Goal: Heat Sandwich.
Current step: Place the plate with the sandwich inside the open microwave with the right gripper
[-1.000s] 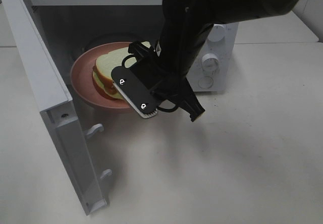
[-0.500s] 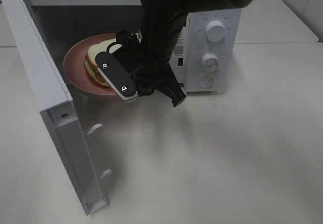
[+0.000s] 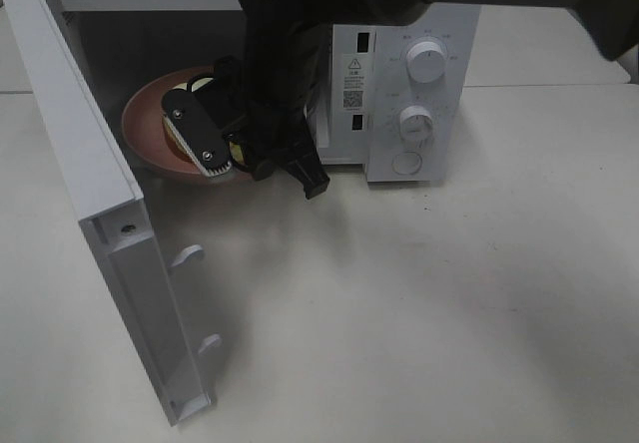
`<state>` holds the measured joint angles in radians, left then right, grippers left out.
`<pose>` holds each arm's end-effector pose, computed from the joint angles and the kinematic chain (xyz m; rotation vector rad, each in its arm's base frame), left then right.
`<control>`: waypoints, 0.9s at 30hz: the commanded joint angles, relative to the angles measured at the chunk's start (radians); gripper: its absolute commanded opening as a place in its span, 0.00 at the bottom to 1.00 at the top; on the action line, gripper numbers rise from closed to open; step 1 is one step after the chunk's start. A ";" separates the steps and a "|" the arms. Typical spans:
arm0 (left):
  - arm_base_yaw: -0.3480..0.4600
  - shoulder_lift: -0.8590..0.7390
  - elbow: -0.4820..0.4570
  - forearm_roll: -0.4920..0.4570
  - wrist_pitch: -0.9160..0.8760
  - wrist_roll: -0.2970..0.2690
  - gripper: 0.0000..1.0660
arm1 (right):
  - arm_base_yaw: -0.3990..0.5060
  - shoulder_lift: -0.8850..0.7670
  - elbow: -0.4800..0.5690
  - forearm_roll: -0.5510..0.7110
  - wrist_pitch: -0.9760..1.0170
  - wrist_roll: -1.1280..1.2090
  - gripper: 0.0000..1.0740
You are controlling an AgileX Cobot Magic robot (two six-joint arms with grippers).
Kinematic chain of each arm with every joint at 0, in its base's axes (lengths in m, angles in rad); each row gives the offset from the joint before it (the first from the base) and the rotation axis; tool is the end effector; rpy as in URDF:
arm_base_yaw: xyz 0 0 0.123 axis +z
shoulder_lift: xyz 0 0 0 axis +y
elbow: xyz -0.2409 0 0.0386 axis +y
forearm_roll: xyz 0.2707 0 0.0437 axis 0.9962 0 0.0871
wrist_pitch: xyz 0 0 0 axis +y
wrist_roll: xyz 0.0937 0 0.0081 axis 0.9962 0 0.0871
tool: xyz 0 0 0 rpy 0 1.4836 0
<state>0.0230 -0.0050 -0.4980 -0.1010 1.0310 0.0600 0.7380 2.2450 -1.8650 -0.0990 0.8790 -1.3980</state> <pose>0.0600 -0.0068 0.2893 0.0402 2.0078 -0.0672 0.3634 0.3208 0.1409 -2.4651 1.2799 -0.2990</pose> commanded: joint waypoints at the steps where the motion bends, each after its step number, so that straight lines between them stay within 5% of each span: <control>1: -0.006 -0.026 0.003 -0.005 -0.002 0.003 0.95 | -0.004 0.023 -0.060 -0.007 0.021 0.025 0.01; 13: -0.006 -0.026 0.003 -0.005 -0.002 0.003 0.95 | -0.013 0.154 -0.281 -0.044 0.079 0.126 0.02; 27: -0.006 -0.026 0.003 -0.005 -0.002 0.003 0.95 | -0.050 0.219 -0.357 -0.051 0.041 0.188 0.03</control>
<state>0.0230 -0.0050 -0.4980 -0.1010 1.0310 0.0600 0.6980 2.4600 -2.2070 -0.1370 0.9440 -1.2200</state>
